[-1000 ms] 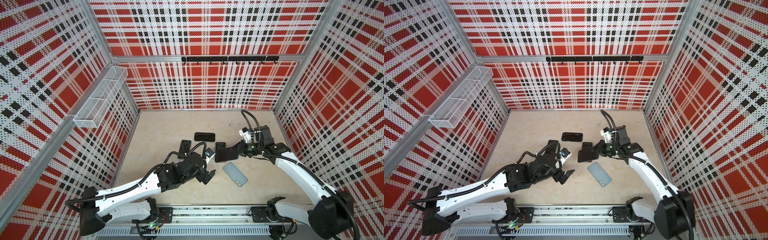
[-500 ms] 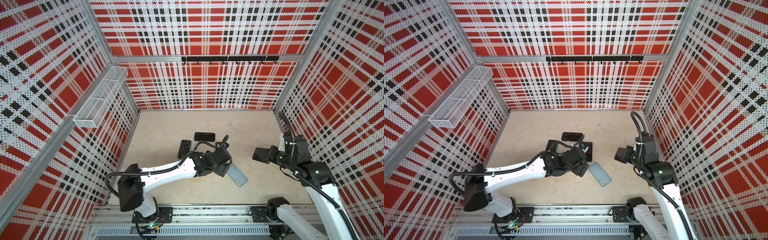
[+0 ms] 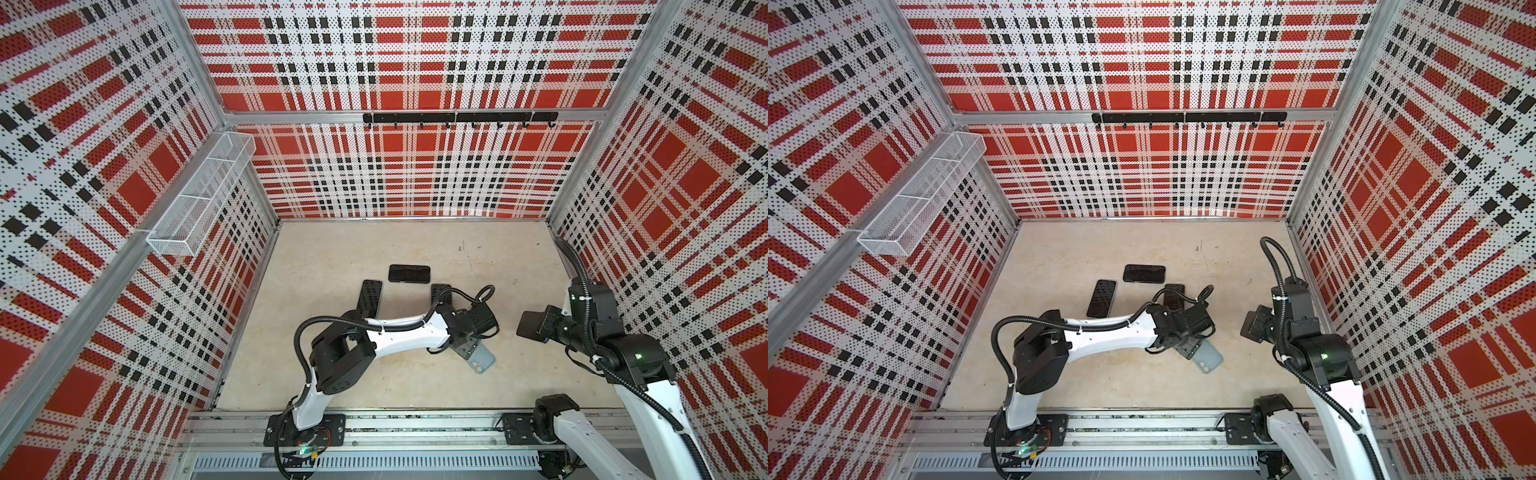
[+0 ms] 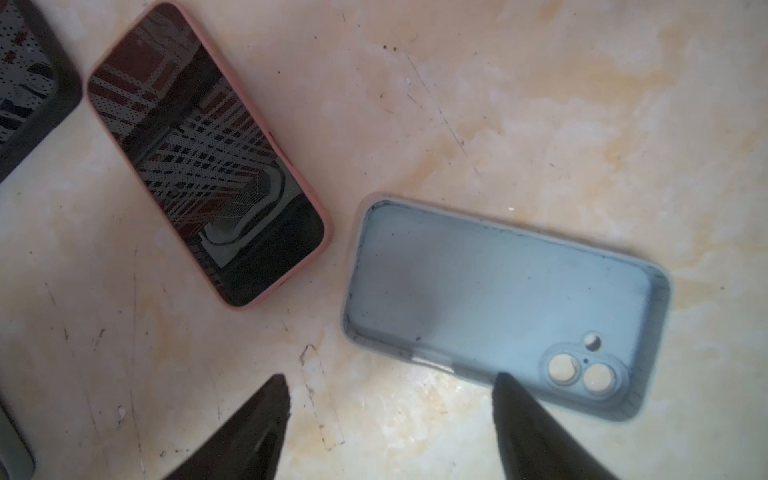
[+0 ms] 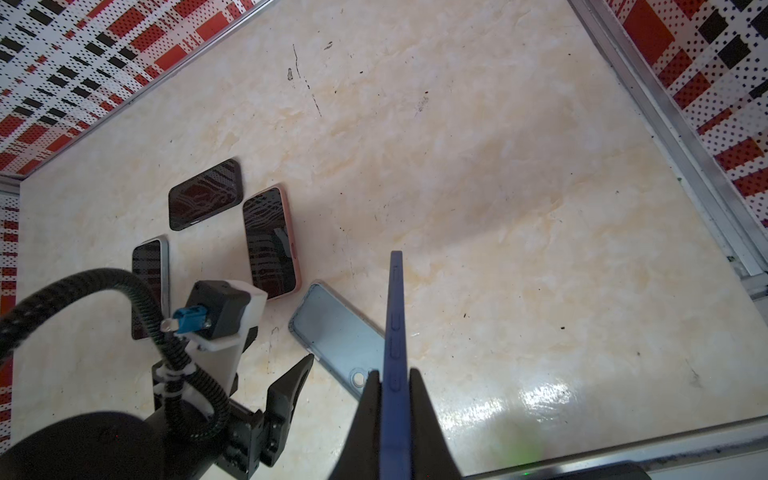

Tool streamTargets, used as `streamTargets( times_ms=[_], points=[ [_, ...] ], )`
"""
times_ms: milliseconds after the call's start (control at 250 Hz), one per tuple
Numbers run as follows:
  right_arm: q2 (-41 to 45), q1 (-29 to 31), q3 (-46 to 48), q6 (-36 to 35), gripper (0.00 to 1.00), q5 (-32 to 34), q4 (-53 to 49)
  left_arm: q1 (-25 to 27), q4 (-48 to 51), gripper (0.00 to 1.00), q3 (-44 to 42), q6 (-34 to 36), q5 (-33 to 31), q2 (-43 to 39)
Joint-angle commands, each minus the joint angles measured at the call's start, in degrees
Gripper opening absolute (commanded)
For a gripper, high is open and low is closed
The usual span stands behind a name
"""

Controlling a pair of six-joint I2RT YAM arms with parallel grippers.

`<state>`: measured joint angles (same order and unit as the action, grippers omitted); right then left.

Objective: Put the phone into the phone case
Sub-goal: 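Carry the phone away with the right gripper while the left nears the blue case, then grasp the light blue case edge with the left gripper and pull it closer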

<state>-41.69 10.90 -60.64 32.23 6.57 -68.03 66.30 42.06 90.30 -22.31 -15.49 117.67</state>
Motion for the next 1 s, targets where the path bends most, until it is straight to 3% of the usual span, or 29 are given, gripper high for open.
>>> streamTargets(
  times_ms=[0, 332, 820, 996],
  points=[
    [0.99, 0.00, 0.10, -1.11, 0.00, 0.11, 3.14, -1.73, 0.91, 0.73, 2.04, 0.60, 0.84, 2.66],
    [-0.04, -0.04, 0.31, -2.46, 0.00, 1.05, 4.12, -4.69, -0.58, 0.62, 3.33, 4.80, 4.89, 7.09],
    [-2.24, -0.03, -0.27, -2.34, 0.00, 1.89, 5.98, -5.62, -2.52, 0.14, 2.06, 7.11, 10.92, 8.08],
    [-2.18, 0.00, -0.62, -2.25, 0.00, 1.89, 6.28, -3.79, -2.45, 0.06, -1.69, 6.26, 9.74, 3.18]
  ],
)
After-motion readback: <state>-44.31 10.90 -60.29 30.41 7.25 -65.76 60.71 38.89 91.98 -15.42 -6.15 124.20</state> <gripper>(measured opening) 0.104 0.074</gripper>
